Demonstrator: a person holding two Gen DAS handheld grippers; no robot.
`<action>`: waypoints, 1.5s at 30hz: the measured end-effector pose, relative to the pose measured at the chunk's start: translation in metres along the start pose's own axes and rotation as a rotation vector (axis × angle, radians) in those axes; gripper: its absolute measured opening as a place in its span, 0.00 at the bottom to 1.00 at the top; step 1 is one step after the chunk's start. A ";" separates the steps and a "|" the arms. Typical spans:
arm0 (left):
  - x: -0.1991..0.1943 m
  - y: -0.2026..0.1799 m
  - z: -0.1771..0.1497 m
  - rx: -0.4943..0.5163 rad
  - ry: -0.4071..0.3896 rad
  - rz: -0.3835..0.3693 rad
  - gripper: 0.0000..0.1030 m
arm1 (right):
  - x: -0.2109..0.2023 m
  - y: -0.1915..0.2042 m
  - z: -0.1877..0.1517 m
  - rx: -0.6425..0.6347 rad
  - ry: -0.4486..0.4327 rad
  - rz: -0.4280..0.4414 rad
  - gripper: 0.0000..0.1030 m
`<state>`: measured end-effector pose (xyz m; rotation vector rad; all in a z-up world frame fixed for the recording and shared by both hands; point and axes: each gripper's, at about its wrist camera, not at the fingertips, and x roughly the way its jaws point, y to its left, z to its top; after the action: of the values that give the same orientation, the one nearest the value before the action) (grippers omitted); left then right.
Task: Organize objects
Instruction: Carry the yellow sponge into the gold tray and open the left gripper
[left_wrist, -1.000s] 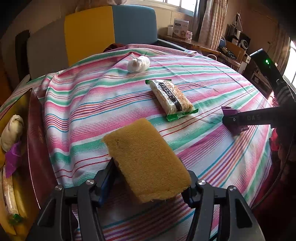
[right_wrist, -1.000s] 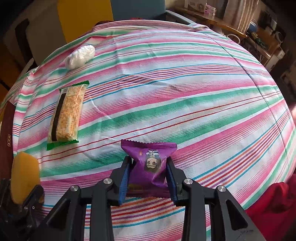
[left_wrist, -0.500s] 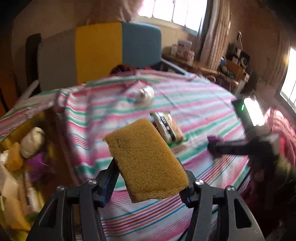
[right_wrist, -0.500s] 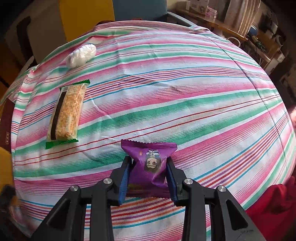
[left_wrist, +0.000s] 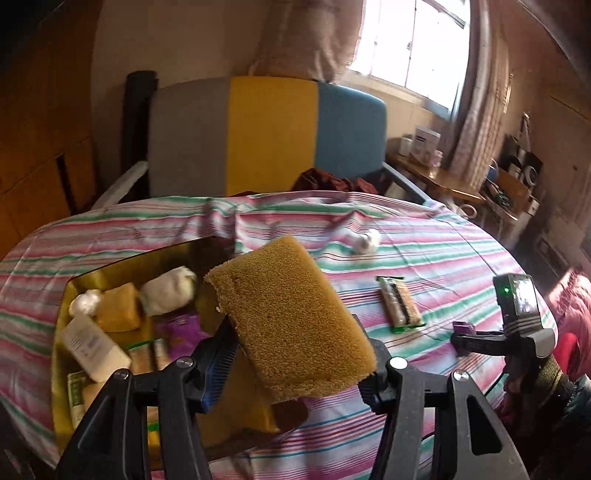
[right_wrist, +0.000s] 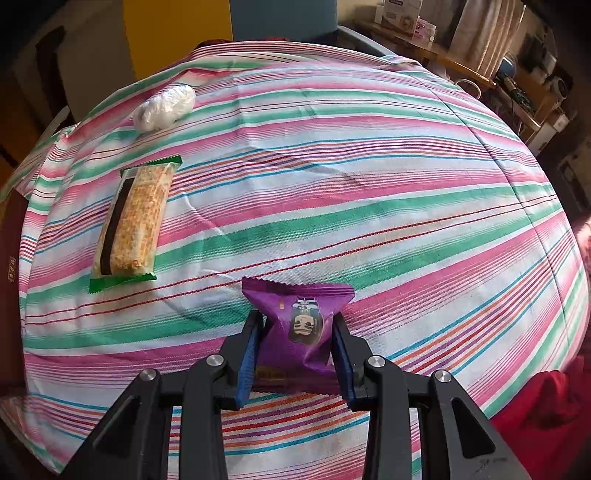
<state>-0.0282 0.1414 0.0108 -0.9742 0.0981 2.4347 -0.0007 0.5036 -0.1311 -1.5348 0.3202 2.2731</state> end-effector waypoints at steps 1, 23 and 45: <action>-0.002 0.005 -0.001 -0.010 0.000 0.011 0.56 | 0.001 0.000 0.000 -0.001 0.000 -0.001 0.36; -0.018 0.146 -0.048 -0.357 0.060 -0.055 0.56 | 0.000 0.013 -0.003 -0.026 -0.004 -0.023 0.37; 0.088 0.079 -0.058 -0.192 0.343 -0.126 0.61 | -0.001 0.011 -0.001 -0.028 -0.003 -0.023 0.37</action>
<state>-0.0838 0.0967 -0.0998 -1.4329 -0.0789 2.1713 -0.0041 0.4933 -0.1305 -1.5408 0.2697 2.2707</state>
